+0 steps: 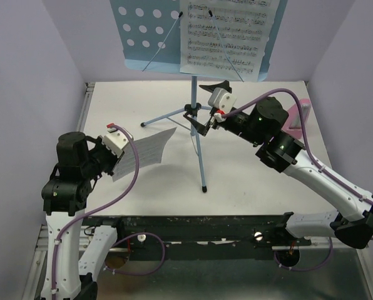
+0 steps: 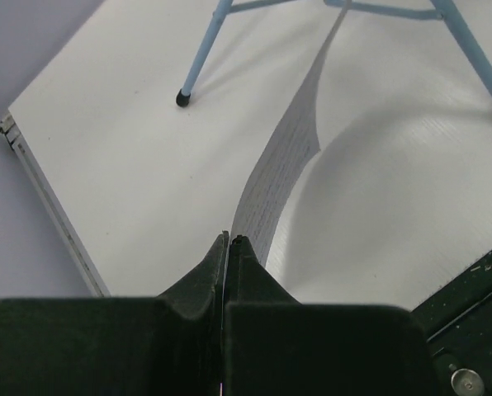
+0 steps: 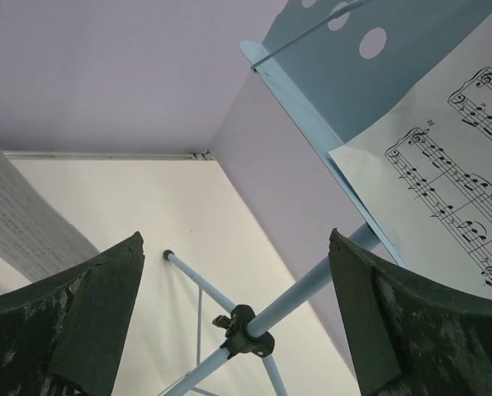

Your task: Pack up the instrument practice props

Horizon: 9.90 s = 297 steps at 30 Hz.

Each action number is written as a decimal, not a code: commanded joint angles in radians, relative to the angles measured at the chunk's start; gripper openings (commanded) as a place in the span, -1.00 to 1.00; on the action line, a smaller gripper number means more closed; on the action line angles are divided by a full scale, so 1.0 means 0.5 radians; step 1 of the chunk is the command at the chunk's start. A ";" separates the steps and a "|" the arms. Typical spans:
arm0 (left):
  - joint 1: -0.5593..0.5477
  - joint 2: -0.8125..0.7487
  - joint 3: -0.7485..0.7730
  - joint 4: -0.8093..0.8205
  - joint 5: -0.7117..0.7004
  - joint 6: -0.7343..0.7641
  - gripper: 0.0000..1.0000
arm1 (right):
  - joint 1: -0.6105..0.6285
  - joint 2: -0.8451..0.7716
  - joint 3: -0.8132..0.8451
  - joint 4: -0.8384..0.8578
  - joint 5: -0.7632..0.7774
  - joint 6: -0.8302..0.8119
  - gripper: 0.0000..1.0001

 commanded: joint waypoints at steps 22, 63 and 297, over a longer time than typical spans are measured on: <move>0.194 1.237 -0.517 1.136 -1.285 0.524 -1.00 | -0.034 -0.190 -0.116 -0.132 0.083 -0.011 0.99; 0.519 1.845 -0.355 1.335 -1.214 0.444 -1.00 | -0.096 -0.160 -0.017 -0.338 0.107 -0.041 0.99; -0.371 1.385 2.362 2.250 -0.747 1.348 -1.00 | -0.534 -0.482 0.023 -0.642 -0.608 0.284 0.99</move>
